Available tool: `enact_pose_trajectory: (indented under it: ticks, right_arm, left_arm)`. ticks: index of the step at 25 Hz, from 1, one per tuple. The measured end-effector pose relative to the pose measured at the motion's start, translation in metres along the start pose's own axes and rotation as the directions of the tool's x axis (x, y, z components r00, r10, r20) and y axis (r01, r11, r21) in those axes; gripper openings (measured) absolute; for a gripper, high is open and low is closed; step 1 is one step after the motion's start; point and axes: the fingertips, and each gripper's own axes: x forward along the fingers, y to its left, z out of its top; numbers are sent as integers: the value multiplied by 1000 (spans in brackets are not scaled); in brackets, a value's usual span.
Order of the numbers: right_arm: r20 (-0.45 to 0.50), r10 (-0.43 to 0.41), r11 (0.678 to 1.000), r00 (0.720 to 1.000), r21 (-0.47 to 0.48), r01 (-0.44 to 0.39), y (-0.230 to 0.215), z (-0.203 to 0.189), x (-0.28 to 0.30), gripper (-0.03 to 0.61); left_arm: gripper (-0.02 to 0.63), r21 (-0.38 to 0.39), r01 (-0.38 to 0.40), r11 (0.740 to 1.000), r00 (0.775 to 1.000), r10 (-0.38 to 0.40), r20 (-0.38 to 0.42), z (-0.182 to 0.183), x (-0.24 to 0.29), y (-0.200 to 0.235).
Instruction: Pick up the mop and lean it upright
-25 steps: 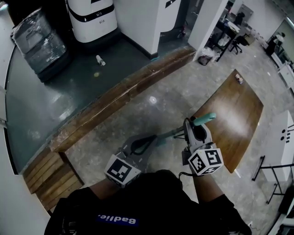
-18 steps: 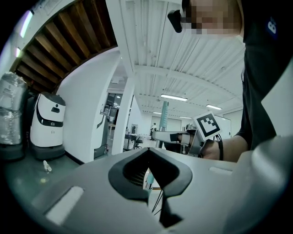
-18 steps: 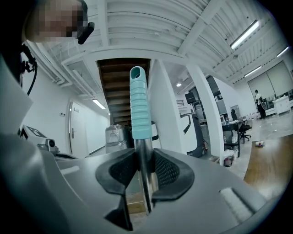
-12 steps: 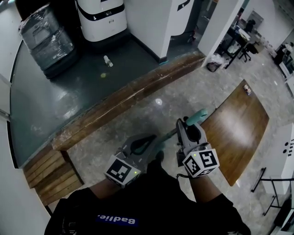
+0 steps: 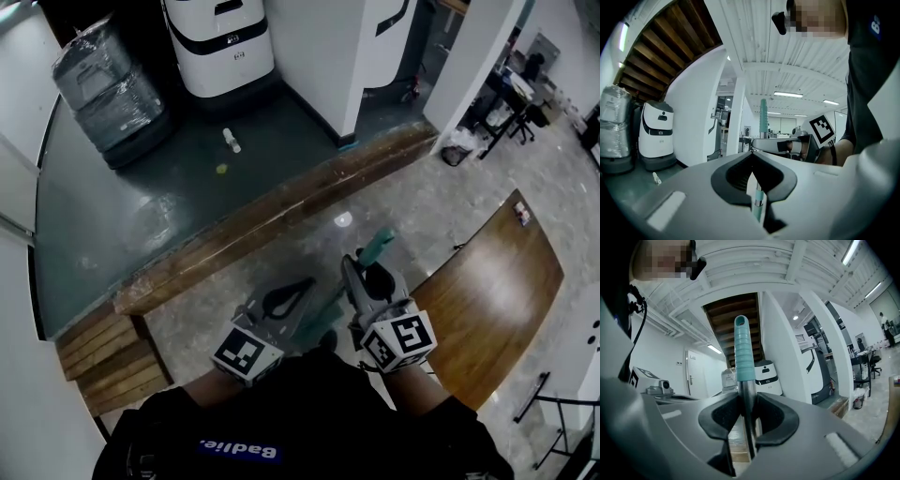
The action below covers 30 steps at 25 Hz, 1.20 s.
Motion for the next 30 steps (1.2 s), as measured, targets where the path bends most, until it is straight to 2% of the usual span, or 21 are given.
enact_pose_trajectory:
  ticks: [5, 10, 15, 22, 30]
  right_arm:
    - [-1, 39, 999, 999, 19, -39, -37, 5, 18, 110]
    - [-6, 67, 998, 998, 10, -67, -74, 12, 36, 111]
    - [-6, 65, 998, 998, -4, -65, -104, 18, 53, 112]
    - [2, 12, 1000, 1000, -18, -12, -140, 30, 78, 112]
    - [8, -58, 998, 998, -15, 58, -165, 35, 125, 110]
  left_arm:
    - [20, 16, -45, 999, 999, 45, -27, -1, 42, 17]
    - [20, 28, -91, 995, 996, 91, -21, 5, 80, 29]
    - [20, 27, -124, 992, 992, 125, -14, 9, 103, 47]
    - [20, 16, -96, 995, 995, 96, -6, 13, 131, 73]
    - [20, 12, -17, 1000, 1000, 18, -18, 13, 166, 130]
